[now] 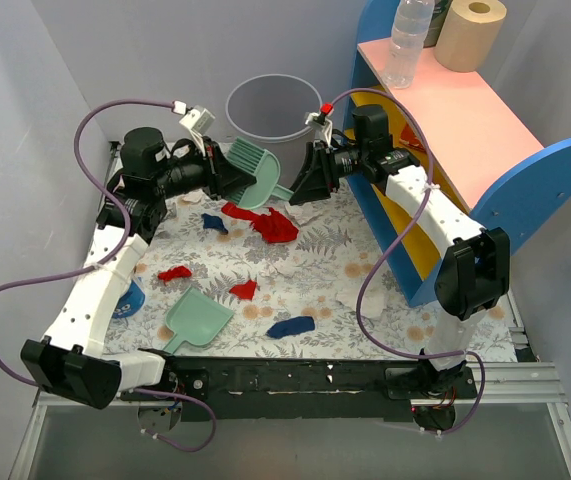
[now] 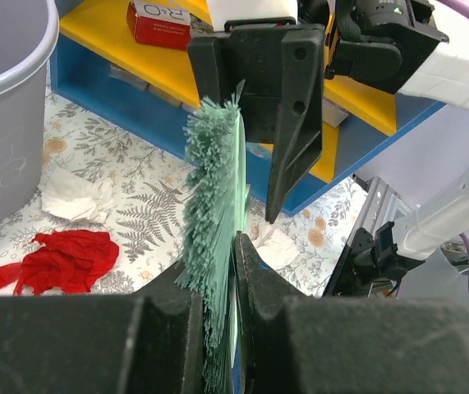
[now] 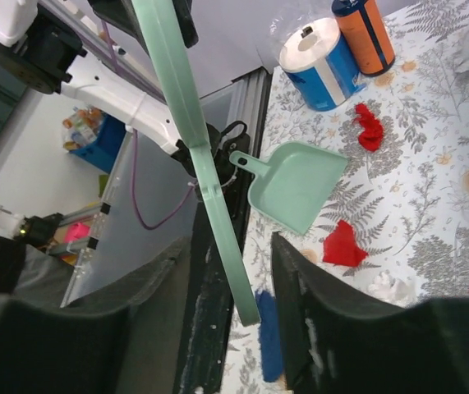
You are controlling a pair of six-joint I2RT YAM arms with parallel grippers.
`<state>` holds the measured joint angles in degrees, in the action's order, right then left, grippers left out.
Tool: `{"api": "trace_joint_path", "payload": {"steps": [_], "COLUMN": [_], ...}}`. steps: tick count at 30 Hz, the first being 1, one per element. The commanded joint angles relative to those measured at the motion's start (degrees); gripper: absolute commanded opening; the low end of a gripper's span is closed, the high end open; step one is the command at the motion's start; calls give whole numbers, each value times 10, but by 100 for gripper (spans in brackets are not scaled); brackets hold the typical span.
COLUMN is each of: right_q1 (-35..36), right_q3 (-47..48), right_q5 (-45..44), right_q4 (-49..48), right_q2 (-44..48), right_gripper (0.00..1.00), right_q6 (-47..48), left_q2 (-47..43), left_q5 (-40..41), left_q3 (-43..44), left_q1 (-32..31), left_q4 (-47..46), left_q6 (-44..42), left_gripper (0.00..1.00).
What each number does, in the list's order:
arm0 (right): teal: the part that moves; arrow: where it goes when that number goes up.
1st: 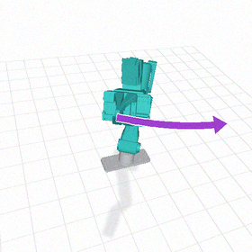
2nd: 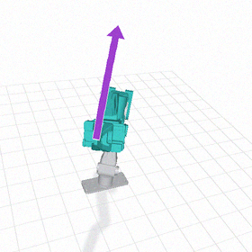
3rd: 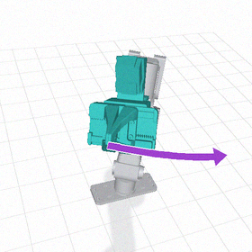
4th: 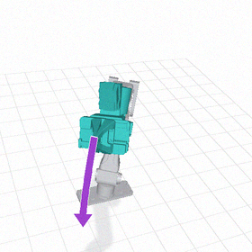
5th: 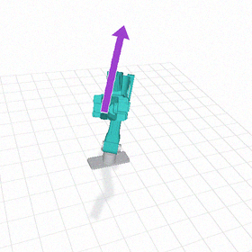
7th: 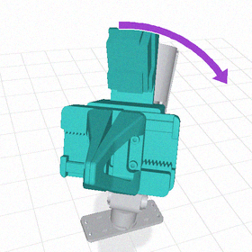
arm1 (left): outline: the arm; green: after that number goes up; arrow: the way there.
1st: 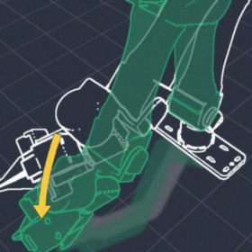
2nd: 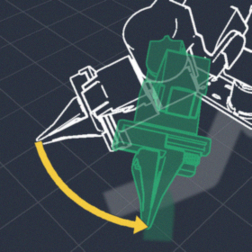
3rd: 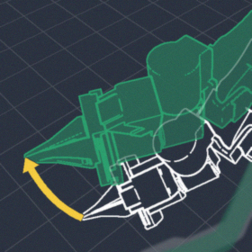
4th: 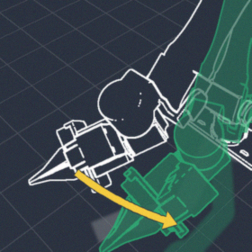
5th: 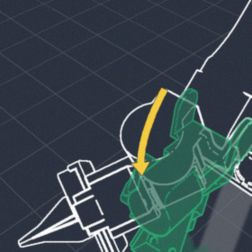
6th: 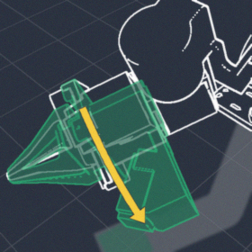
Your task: Sweep away the paper scraps from the table
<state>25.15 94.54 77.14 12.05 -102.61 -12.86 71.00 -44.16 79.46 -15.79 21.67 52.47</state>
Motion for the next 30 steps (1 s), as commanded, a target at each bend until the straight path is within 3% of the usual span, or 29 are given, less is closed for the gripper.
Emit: {"api": "trace_joint_path", "payload": {"steps": [1, 2, 3, 4, 5, 7, 8, 9, 10, 14, 17, 24, 30], "right_q1": [0, 0, 0, 0, 0, 0, 0, 2, 3, 33, 58, 92, 105], "right_q3": [-9, -13, -11, -8, -1, 28, 40, 63, 77, 126, 167, 204, 216], "right_q5": [12, 8, 2, -19, -36, -97, -116, -134, -170, -275, -342, -415, -444], "right_q4": [-30, -28, -24, -13, 39, 90, 122, 172, 202, 311, 386, 455, 453], "right_q2": [4, 6, 7, 11, 13, 15, 14, 14, 11, 4, -5, -14, -3], "right_gripper": [43, 35, 18, 8, 1, 1, 1, 1, 1, 1, 1, 1, 1], "right_q6": [-14, -12, 1, 19, 45, 126, 158, 185, 219, 395, 464, 550, 566], "left_q2": [11, 12, 14, 17, 20, 26, 30, 33, 39, 55, 64, 102, 154], "left_q5": [-16, -20, -19, -15, -16, -20, -21, -16, -1, 43, 57, 46, -14], "left_q3": [31, 34, 37, 40, 45, 70, 82, 98, 114, 178, 197, 247, 314], "left_q1": [5, 5, 5, 5, 5, 5, 3, 2, -1, -6, -13, -15, -27], "left_q4": [-27, -24, -22, -9, 4, 59, 82, 108, 157, 235, 262, 289, 381], "left_q6": [18, 16, 6, -3, -18, -103, -146, -185, -265, -427, -514, -585, -606], "left_gripper": [0, 0, 0, 0, 17, 53, 67, 79, 81, 85, 85, 81, 61]}}
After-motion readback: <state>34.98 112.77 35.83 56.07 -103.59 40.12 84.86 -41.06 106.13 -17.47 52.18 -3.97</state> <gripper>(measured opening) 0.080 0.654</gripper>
